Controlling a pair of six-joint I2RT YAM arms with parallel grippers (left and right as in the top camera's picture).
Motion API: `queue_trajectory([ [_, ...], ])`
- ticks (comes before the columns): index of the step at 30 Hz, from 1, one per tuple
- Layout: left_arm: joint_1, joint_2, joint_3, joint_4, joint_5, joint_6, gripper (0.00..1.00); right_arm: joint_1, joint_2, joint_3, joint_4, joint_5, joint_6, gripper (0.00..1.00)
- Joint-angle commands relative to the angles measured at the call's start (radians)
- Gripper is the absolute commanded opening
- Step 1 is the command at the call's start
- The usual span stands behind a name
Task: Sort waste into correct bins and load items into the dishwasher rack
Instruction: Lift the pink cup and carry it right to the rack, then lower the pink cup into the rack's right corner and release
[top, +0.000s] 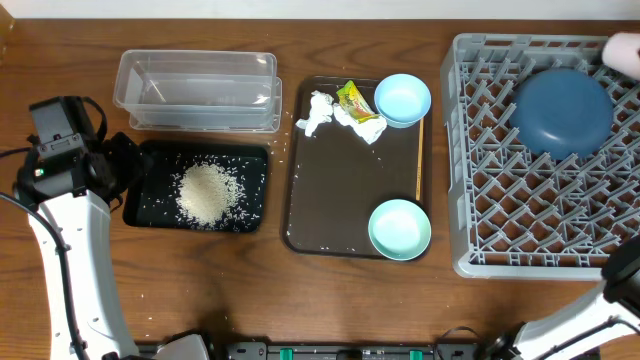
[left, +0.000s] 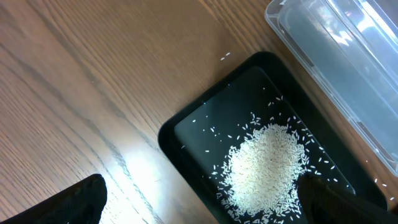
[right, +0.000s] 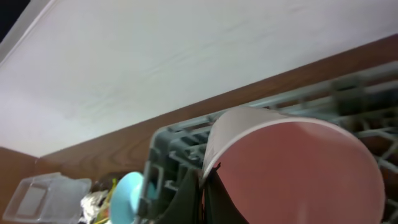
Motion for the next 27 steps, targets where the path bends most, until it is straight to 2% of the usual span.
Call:
queue_trajectory([
  [1,0.004,-0.005,0.020,-0.004,-0.012,-0.002,1.00,-0.019,0.063,0.002,0.031,-0.069,0.023,0.01],
  [4,0.004,-0.005,0.020,-0.004,-0.011,-0.002,1.00,-0.031,0.116,0.002,0.113,-0.086,0.058,0.01],
  [9,0.004,-0.005,0.020,-0.004,-0.011,-0.002,1.00,-0.048,0.190,0.002,0.307,-0.169,0.206,0.01],
  [15,0.004,-0.005,0.020,-0.004,-0.012,-0.002,1.00,-0.054,0.262,0.002,0.413,-0.171,0.268,0.01],
  [27,0.004,-0.005,0.020,-0.004,-0.012,-0.002,1.00,-0.090,0.343,0.002,0.436,-0.181,0.287,0.01],
])
